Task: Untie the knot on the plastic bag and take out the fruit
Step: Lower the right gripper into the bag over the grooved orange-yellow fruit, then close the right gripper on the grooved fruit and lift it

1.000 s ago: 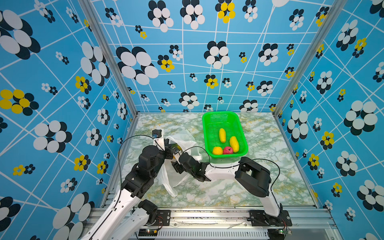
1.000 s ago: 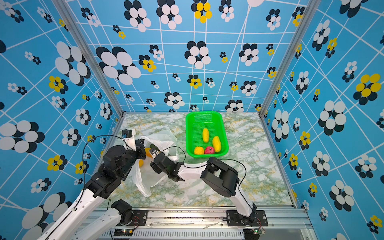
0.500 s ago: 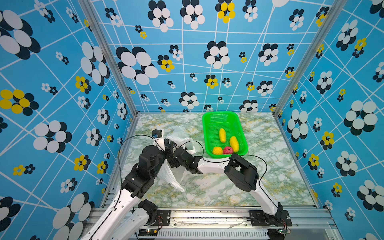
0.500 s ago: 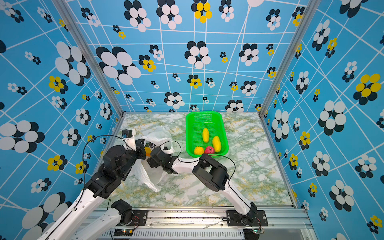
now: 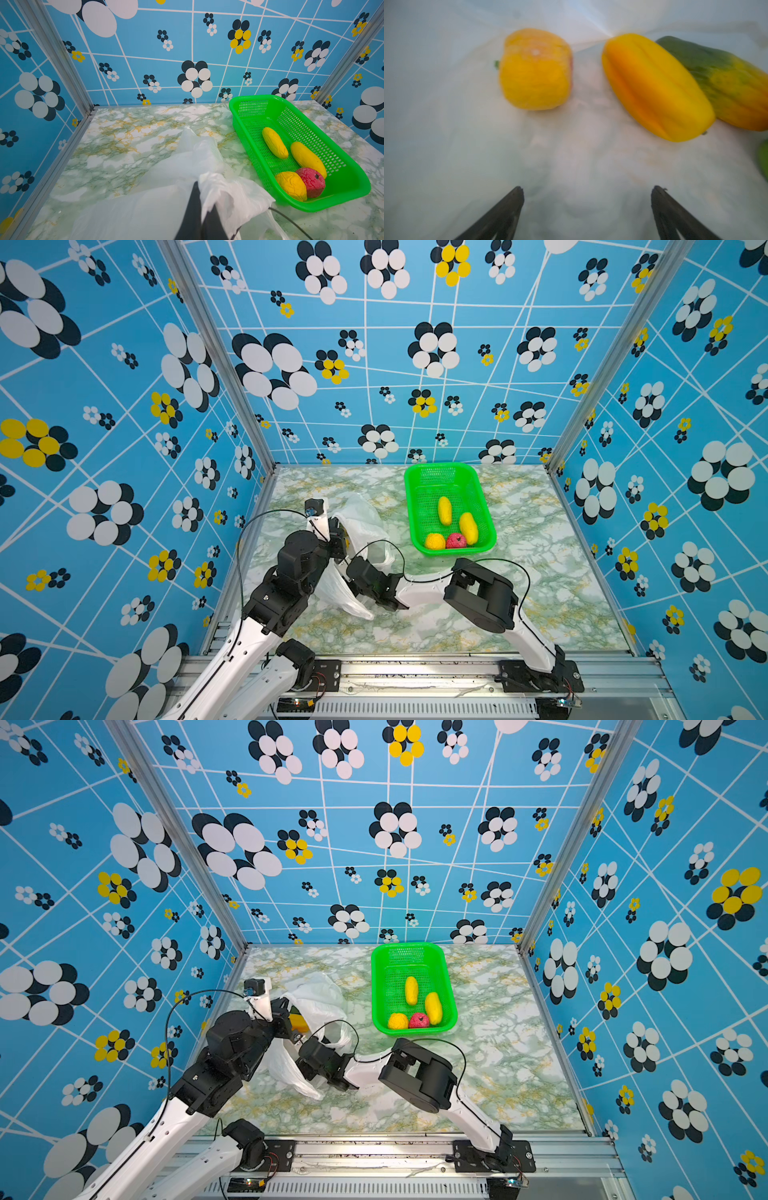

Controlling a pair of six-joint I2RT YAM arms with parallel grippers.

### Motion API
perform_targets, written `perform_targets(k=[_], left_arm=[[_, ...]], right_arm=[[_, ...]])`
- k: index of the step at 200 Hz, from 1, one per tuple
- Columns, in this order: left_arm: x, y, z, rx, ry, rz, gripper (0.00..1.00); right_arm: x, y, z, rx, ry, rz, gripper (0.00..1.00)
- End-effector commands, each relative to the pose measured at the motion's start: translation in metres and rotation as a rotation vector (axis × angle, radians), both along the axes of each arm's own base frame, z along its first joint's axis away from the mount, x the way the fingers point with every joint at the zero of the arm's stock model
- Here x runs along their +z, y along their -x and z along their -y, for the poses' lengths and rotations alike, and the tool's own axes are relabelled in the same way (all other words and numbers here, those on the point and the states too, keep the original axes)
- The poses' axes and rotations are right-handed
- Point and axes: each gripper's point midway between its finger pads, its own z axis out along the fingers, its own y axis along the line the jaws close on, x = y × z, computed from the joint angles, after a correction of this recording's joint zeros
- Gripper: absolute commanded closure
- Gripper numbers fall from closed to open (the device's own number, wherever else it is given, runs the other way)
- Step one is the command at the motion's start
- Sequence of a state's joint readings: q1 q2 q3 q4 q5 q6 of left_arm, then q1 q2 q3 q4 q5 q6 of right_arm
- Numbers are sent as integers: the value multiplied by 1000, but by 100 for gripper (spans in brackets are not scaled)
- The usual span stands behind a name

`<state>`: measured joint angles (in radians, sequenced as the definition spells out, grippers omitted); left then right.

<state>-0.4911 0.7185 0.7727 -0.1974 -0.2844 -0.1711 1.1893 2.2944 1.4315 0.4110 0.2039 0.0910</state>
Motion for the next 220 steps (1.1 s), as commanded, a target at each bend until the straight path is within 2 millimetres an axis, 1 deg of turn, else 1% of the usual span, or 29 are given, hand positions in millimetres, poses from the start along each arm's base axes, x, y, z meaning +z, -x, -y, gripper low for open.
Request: perform_targets(k=[1, 13, 16, 18, 21, 36, 51, 80, 104, 117, 138, 186, 203, 215, 220], left_arm=[[-3, 0, 1, -8, 4, -1, 100], [-2, 1, 1, -10, 6, 2, 100], [-2, 1, 2, -12, 6, 2, 100], [-2, 1, 2, -12, 6, 2, 100], [-2, 1, 2, -12, 8, 2, 100], [-2, 2, 2, -16, 9, 4, 100], [-2, 2, 2, -15, 11, 6, 100], [-2, 2, 2, -18, 12, 6, 100], [-2, 2, 3, -22, 13, 5, 100], [-2, 2, 4, -24, 13, 5, 100], [-2, 2, 4, -24, 13, 5, 100], [-2, 2, 4, -25, 13, 5, 100], [-2, 2, 4, -26, 13, 4, 100], [-2, 2, 4, -26, 12, 4, 100], [-2, 2, 4, -25, 12, 2, 100]], right_arm=[[31, 4, -23, 16, -37, 52, 2], [33, -6, -25, -28, -21, 58, 1], [27, -7, -23, -42, 0, 56, 1], [36, -11, -28, -50, -12, 64, 1], [39, -13, -30, -60, -6, 68, 1], [37, -26, -35, -110, 71, 71, 1], [33, -36, -34, -153, 114, 84, 1], [31, -63, -19, -239, 116, 79, 1], [22, -90, -3, -283, 104, 25, 1], [16, -98, -2, -270, 92, -15, 1], [5, -99, -10, -201, 74, -65, 1], [-12, -98, -25, -130, 102, -98, 2], [-16, -97, -27, -123, 107, -108, 9], [-16, -96, -29, -113, 106, -112, 19], [-16, -95, -29, -110, 105, -115, 25]])
